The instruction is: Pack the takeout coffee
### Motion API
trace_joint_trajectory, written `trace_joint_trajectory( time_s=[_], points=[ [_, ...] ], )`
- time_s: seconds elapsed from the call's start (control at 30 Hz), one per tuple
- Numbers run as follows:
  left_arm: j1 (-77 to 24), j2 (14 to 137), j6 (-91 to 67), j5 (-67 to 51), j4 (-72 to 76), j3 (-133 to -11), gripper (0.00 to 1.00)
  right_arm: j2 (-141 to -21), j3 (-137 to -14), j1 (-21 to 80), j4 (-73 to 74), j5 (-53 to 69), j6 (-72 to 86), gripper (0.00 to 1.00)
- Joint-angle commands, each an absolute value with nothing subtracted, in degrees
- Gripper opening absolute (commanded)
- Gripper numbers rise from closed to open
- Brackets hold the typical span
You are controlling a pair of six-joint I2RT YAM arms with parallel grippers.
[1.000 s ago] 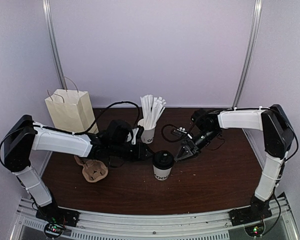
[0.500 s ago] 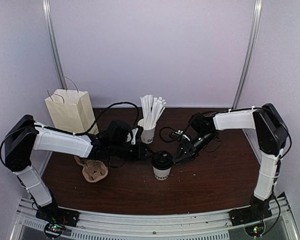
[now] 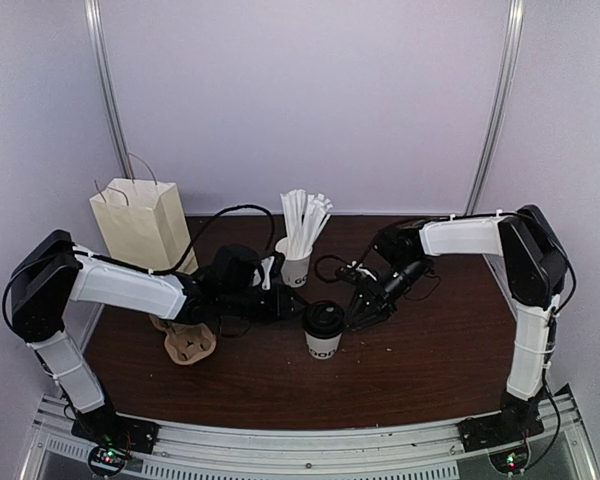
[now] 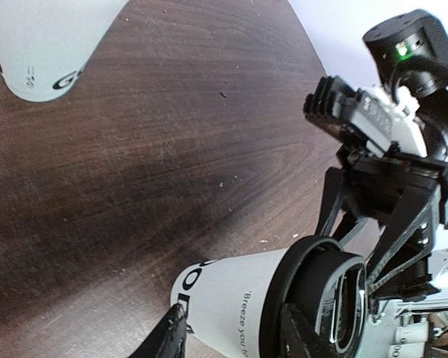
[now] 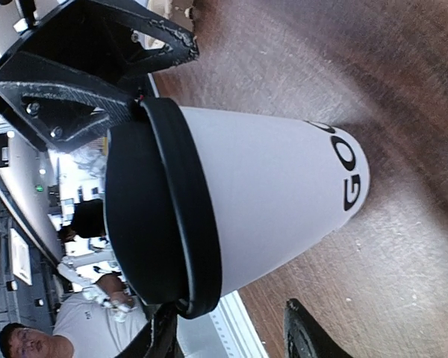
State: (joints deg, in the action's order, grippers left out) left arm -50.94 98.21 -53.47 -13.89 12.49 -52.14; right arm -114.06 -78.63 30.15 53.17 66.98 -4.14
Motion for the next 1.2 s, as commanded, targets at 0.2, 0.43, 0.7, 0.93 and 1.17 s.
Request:
trace_joint_trajectory(
  time_s=[0.2,0.43,0.7,0.93,1.17],
  points=[
    [-52.4,91.2,-38.1,-7.5,-4.1,-62.1,0.54,-104.3,-91.9,28.9,61.9,58.0,-14.6,0.56],
    [-52.3,86.0,-29.8,-4.3,-12.5,-71.1,0.63,-95.6,-97.3,24.6,65.6,54.6,-19.0,0.63],
    [-50.2,78.9,-15.2,11.9,-31.2,-77.1,0.79,-76.9,-92.0,14.8,51.6,41.2,-17.5,0.79],
    [-47.9,75.2,-10.3,23.4,-34.8,-74.0,0.90,-64.3,-81.7,11.3,44.5,25.6,-13.9,1.00],
    [-43.4,75.0,-11.2,14.2,-36.3,-68.1,0.82,-54.5,-64.8,5.9,42.0,29.1,-14.8,1.00]
  ],
)
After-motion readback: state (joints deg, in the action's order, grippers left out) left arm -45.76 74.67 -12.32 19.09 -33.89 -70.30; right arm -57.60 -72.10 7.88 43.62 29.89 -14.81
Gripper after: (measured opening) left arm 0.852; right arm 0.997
